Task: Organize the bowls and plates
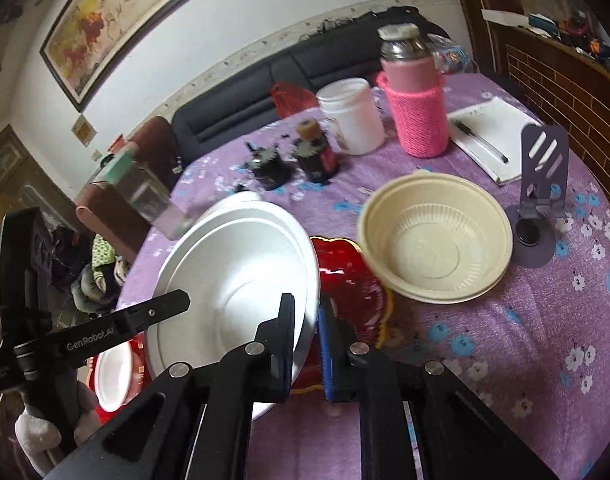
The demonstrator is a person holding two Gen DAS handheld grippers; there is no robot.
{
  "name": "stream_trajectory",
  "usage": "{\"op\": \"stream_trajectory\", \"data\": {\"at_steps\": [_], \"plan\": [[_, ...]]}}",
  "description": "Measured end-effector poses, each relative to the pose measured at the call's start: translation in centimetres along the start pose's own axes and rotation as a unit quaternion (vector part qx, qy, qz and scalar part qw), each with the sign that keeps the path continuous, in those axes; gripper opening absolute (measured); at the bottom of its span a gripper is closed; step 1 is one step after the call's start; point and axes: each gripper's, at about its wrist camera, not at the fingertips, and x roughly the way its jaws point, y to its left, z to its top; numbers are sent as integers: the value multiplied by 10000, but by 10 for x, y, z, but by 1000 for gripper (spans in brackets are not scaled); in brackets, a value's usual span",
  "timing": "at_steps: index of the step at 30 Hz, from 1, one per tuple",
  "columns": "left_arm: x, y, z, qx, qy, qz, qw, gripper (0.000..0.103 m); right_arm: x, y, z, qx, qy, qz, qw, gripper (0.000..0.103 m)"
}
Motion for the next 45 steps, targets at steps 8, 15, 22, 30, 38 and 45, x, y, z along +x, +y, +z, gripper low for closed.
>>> {"op": "stream_trajectory", "data": {"at_steps": [8,15,22,30,38,45], "plan": [[-73,46,-30,-280,-472,335,9979,10,-9,65,-11,-371,40,485,9981,12],[-121,122,-56,-870,-694,880,9899,11,6,153,-32,-937,267,1067,9895,12],[-136,187,-87,-1384,-740,1265,9795,13,46,214,-66,-1292,722,1193,9818,13],[-113,234,-102,-1868,-545,1283,9725,13,95,246,-93,-1529,1083,837,9787,13],[-103,247,-107,-1984,-544,1257,9705,18,124,240,-103,-1488,1404,666,9766,13],[-98,247,-106,-1991,-589,1345,9689,39,127,241,-105,-1474,1315,679,9779,14]]}}
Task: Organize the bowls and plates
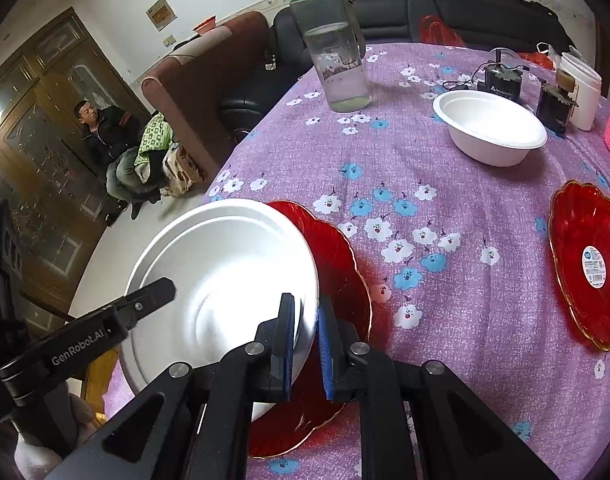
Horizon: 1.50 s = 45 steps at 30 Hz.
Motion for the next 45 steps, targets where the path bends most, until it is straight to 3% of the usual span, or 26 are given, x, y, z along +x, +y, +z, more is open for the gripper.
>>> {"op": "stream_trajectory", "data": {"at_steps": [3,7,17,22,25,38,45], "plan": [[-4,4,1,-108,-59,-111,9999,47,0,0,-1,-1,-26,85,10000,16],[-17,14,1,-323,-197,-209,9991,53,-6,0,0,-6,-122,233,9997,27],[-65,22,-24,-752,-755,-185,9941,71,-46,-23,-13,68,-519,255,9983,27],[-94,-15,-47,-297,-1235,-46,9919,85,-69,-46,-35,201,-750,200,9968,27],[-102,-39,-62,-70,-1377,-62,9904,86,-81,-64,-49,378,-861,179,9954,28],[-95,-141,-105,1029,-1256,-272,9864,86,-143,-170,-94,1310,-1451,-442,9797,34],[-82,-172,-120,1426,-1126,-88,9833,86,-151,-219,-106,1851,-1471,-611,9697,34]]}}
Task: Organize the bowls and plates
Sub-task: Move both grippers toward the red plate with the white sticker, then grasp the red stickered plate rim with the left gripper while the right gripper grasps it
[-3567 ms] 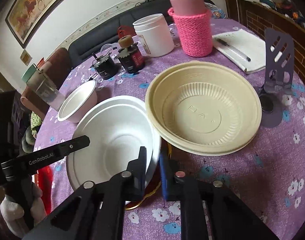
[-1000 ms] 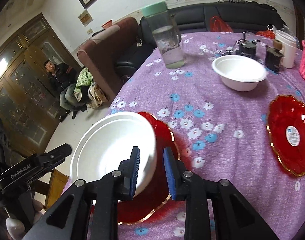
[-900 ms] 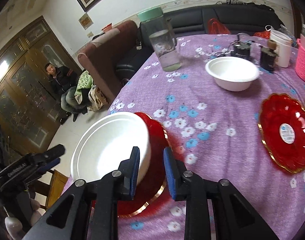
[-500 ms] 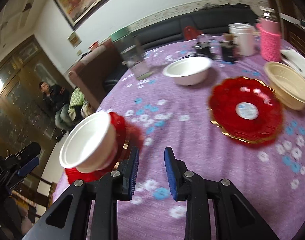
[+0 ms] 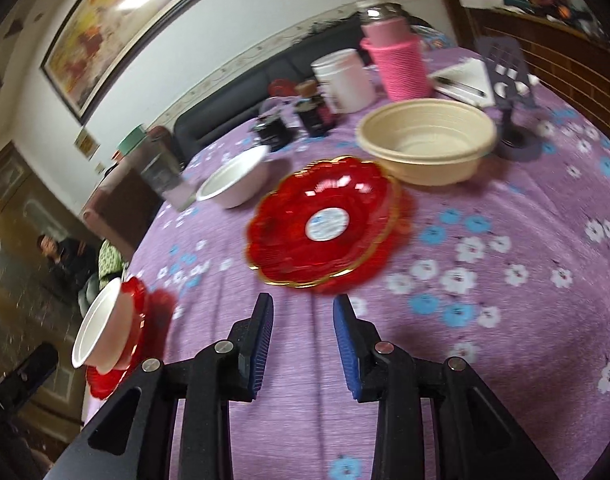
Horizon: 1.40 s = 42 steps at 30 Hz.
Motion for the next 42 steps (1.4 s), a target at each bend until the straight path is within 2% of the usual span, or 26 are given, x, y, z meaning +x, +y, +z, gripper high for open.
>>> {"op": "stream_trajectory", "data": {"at_steps": [8,14,31,37,42], "plan": [[8,-29,-5,537,-157,525,9970,86,8,-17,3,153,98,-15,9998,34],[15,-37,-2,665,-166,765,9947,86,15,-28,5,239,141,-58,9996,34],[50,-58,2,941,110,825,9921,86,33,-55,24,449,253,-241,9984,34],[63,-63,3,1005,210,851,9911,86,46,-59,39,637,293,-378,9968,40],[78,-67,7,1070,352,761,9907,86,64,-53,49,622,257,-498,9965,41]]}}
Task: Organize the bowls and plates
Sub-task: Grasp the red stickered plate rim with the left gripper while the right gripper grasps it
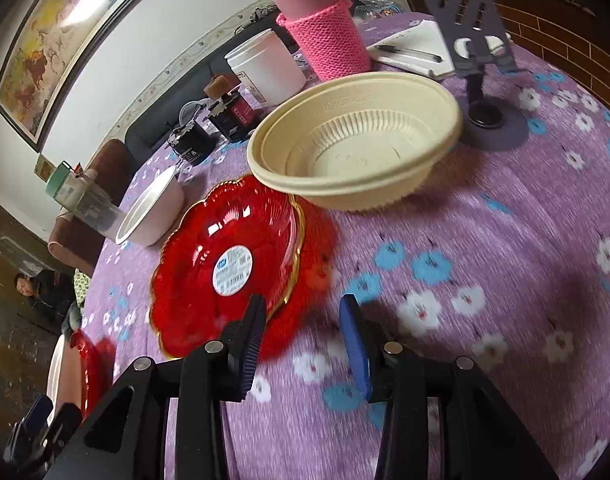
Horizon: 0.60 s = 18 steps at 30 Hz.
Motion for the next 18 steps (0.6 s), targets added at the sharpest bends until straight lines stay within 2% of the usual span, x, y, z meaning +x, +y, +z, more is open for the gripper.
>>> {"op": "stream_trajectory", "data": {"at_steps": [4,9,13,18], "plan": [[17,5,12,-128,177,-182,9996,86,15,7,4,-45,-14,-19,10000,41],[42,13,37,-628,392,-559,9957,86,22,12,7,-250,-179,12,9995,41],[62,-2,55,-624,359,-823,9940,86,24,12,8,-406,-282,84,9987,41],[103,-18,73,-749,580,-1216,9881,86,26,11,11,-433,-332,146,9984,40]]}}
